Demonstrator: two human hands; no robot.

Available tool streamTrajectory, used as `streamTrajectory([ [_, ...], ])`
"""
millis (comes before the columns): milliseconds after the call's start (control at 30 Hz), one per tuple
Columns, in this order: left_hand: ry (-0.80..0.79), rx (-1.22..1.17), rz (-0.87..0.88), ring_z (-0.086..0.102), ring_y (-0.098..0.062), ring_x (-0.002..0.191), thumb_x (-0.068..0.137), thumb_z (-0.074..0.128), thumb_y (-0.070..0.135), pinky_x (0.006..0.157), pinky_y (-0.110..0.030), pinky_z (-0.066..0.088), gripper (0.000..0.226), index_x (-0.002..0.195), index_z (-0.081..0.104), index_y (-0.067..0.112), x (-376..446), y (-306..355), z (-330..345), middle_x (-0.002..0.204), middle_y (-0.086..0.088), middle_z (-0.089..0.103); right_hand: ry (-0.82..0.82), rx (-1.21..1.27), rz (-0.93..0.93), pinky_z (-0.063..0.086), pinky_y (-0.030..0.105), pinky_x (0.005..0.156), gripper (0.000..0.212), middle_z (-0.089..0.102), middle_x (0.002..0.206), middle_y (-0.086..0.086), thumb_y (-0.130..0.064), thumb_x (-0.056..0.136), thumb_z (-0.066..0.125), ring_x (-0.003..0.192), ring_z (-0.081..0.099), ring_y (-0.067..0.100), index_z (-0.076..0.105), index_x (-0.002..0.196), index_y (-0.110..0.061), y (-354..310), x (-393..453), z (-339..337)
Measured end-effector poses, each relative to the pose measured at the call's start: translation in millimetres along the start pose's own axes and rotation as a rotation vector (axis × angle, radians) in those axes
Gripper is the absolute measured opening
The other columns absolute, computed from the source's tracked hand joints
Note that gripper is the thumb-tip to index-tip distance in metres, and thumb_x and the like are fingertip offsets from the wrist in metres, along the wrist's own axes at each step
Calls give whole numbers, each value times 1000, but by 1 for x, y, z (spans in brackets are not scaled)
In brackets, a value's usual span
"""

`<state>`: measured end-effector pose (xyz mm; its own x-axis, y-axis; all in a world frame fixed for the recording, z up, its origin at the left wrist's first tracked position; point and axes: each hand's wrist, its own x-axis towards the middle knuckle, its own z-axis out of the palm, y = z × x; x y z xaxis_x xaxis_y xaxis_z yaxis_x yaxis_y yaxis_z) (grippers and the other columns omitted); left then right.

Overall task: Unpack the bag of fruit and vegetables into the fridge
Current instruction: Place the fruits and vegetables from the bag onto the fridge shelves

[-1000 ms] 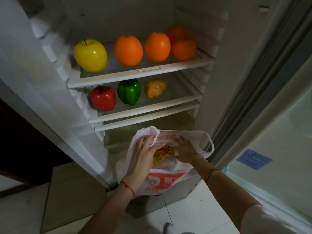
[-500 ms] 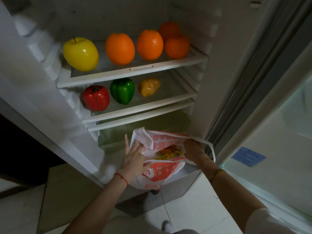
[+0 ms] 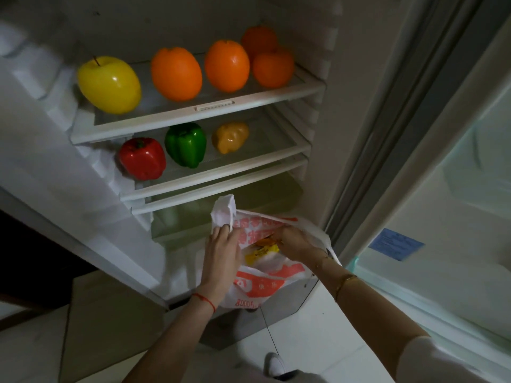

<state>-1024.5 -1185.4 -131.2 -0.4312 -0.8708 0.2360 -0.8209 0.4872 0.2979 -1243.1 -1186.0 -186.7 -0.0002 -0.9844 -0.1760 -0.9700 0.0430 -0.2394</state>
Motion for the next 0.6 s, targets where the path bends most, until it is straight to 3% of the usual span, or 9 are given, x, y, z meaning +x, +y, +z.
streamTrajectory([
  [67,6,-103,-2,53,-16,95,90,55,13,79,-26,47,21,109,62,17,-2,0,0,105,-1,55,-35,-5,-7,50,35,76,17,64,86,-4,-18,87,57,82,59,19,66,79,-30,-1,9,8],
  [133,14,-234,-55,53,-11,92,95,49,16,73,-19,46,19,112,57,17,-4,2,-2,107,-1,54,-156,74,-41,53,30,95,37,69,116,-3,-7,85,62,108,62,19,69,113,-29,-4,19,13],
  [167,20,-288,-91,54,-9,88,98,46,19,68,-16,45,20,115,54,18,-5,2,-3,108,-1,54,-170,71,-50,49,30,102,49,63,129,1,-3,84,64,118,58,21,62,129,-23,-6,24,14],
  [233,44,-373,-153,53,-5,72,100,42,22,53,-11,41,23,122,46,19,-8,3,-6,101,-2,56,-160,22,-100,46,34,106,66,53,140,6,-7,80,69,124,53,27,47,141,-16,-11,26,11],
  [333,89,-487,-227,56,-4,64,100,42,25,47,-9,40,32,131,36,28,-11,-1,-13,100,-1,60,-140,14,-142,45,39,106,78,50,142,9,-21,74,77,126,51,30,42,144,-14,-13,32,13],
  [467,187,-582,-274,59,-4,66,100,42,25,48,-10,42,55,148,18,36,-10,1,-25,100,7,58,-89,-41,-189,46,37,105,59,60,132,6,-39,79,74,121,56,27,57,131,-17,-15,42,25],
  [600,199,-676,-418,54,-7,44,100,38,33,39,-13,38,63,150,1,40,-9,2,-31,65,2,56,-97,-124,-195,45,19,101,48,55,131,-7,-34,92,60,129,48,26,52,136,-19,-26,42,27],
])
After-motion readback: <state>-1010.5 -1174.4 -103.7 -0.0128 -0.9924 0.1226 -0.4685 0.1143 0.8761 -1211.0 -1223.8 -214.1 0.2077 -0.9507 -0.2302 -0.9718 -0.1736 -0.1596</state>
